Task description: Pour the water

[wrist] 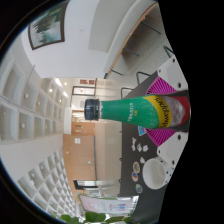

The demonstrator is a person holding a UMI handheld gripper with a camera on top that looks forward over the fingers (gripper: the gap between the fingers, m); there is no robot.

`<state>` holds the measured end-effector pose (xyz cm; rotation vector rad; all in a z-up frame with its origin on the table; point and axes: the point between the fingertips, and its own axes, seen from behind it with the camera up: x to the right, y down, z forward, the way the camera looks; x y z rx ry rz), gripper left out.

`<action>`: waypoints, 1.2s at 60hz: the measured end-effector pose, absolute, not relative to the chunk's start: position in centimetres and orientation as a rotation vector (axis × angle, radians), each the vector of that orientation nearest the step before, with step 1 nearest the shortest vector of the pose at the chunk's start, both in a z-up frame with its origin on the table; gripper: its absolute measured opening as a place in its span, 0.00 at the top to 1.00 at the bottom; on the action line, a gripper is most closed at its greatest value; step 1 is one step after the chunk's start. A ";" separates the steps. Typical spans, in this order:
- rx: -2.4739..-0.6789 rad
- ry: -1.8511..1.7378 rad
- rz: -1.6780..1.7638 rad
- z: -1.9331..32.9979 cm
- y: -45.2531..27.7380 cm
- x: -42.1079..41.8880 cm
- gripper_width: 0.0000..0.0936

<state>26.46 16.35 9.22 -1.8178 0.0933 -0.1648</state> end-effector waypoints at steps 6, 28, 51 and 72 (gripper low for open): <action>-1.812 0.100 -0.174 7.7 16.1 27.3 0.56; -1.976 0.136 -0.168 7.1 13.4 27.1 0.11; -2.088 0.191 -0.121 12.2 -6.5 21.4 0.08; -2.038 0.191 -0.187 16.4 -21.1 20.5 0.08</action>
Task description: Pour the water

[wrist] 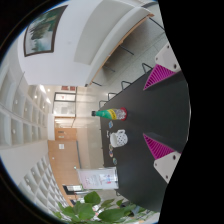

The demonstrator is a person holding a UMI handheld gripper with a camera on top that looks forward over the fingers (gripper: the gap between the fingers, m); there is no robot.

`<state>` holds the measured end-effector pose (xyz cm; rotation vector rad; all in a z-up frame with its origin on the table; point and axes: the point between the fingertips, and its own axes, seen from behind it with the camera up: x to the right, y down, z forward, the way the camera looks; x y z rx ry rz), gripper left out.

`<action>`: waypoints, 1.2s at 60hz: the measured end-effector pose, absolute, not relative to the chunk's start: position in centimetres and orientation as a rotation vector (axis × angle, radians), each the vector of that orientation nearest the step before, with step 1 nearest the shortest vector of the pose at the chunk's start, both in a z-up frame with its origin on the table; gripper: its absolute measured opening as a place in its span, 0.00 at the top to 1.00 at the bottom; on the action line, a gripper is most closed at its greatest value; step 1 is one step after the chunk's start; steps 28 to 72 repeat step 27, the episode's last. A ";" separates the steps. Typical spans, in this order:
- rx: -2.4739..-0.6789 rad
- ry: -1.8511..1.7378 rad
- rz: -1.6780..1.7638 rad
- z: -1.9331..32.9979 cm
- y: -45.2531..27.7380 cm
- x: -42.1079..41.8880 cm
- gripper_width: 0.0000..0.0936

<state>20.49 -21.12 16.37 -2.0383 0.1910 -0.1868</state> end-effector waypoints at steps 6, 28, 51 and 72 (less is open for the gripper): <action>-2.036 0.178 -0.201 16.8 -23.2 20.6 0.08; -2.014 0.097 -0.243 18.3 -25.6 20.4 0.08; -2.014 0.097 -0.243 18.3 -25.6 20.4 0.08; -2.014 0.097 -0.243 18.3 -25.6 20.4 0.08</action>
